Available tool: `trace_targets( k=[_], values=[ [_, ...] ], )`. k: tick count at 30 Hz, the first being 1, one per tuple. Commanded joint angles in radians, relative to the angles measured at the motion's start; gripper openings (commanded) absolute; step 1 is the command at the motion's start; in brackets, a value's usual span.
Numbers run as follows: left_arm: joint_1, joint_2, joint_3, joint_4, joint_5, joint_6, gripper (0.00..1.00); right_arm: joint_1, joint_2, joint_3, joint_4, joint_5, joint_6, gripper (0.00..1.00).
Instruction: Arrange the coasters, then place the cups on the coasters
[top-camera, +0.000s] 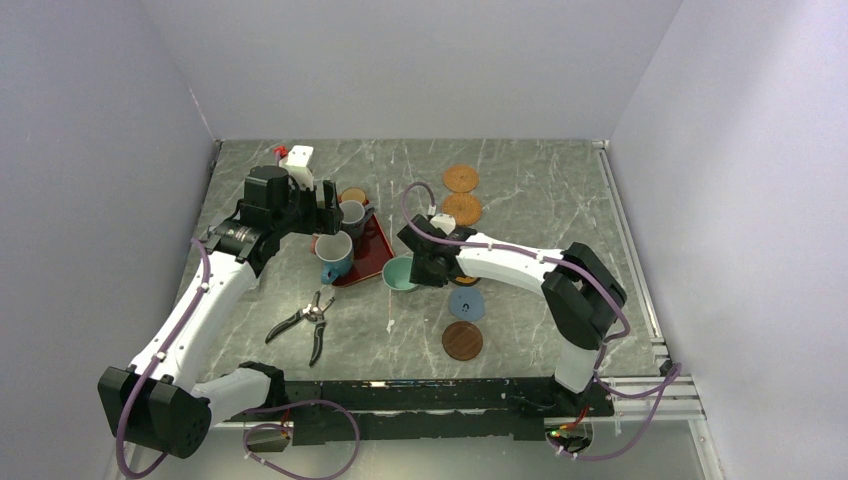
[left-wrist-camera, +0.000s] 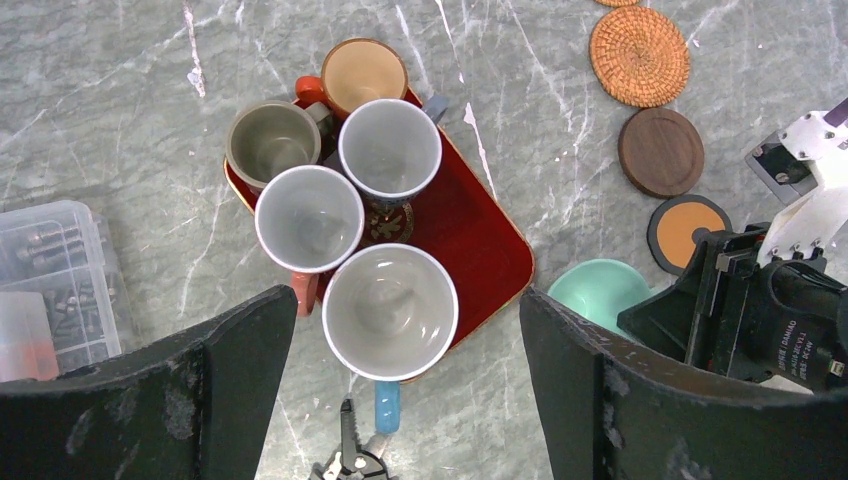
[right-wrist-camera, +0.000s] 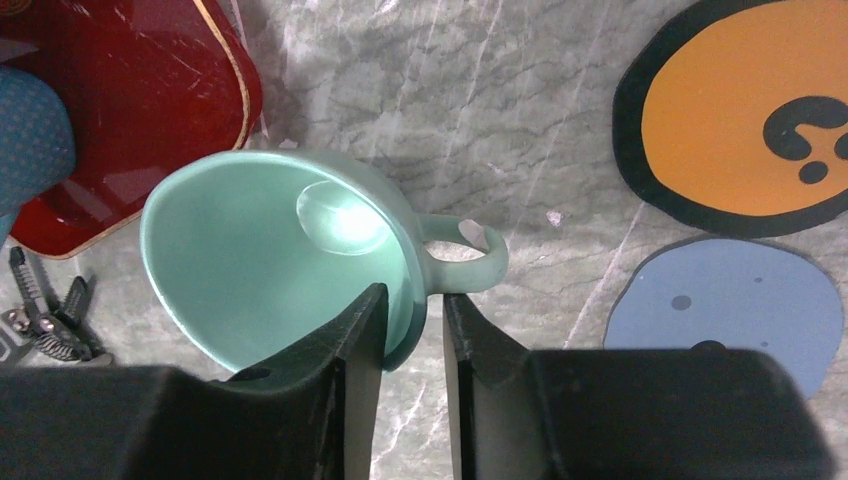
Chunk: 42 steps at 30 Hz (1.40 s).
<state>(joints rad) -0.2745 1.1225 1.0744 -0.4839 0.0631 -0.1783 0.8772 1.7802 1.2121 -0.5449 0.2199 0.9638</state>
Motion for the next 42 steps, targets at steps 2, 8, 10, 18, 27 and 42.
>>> trace_targets(
  k=[2, 8, 10, 18, 27, 42],
  values=[
    [-0.002, -0.029, 0.007, 0.014, -0.002, -0.003, 0.88, 0.008, 0.008, 0.045, 0.004, 0.054, -0.015, 0.23],
    [-0.002, -0.028, 0.007, 0.013, -0.003, -0.003, 0.88, 0.009, -0.009, 0.077, -0.024, 0.076, -0.032, 0.01],
    [-0.003, -0.027, 0.006, 0.014, -0.004, -0.003, 0.88, 0.008, -0.021, 0.106, -0.049, 0.089, -0.051, 0.00],
    [-0.003, -0.030, 0.005, 0.015, -0.013, -0.004, 0.88, -0.087, -0.072, 0.250, -0.163, 0.151, -0.178, 0.00],
    [-0.003, -0.032, 0.003, 0.014, -0.034, -0.007, 0.89, -0.355, -0.009, 0.364, -0.109, 0.098, -0.297, 0.00],
    [-0.003, -0.052, 0.009, 0.005, -0.062, -0.006, 0.89, -0.509, 0.281, 0.700, -0.134, 0.137, -0.214, 0.00]
  ],
)
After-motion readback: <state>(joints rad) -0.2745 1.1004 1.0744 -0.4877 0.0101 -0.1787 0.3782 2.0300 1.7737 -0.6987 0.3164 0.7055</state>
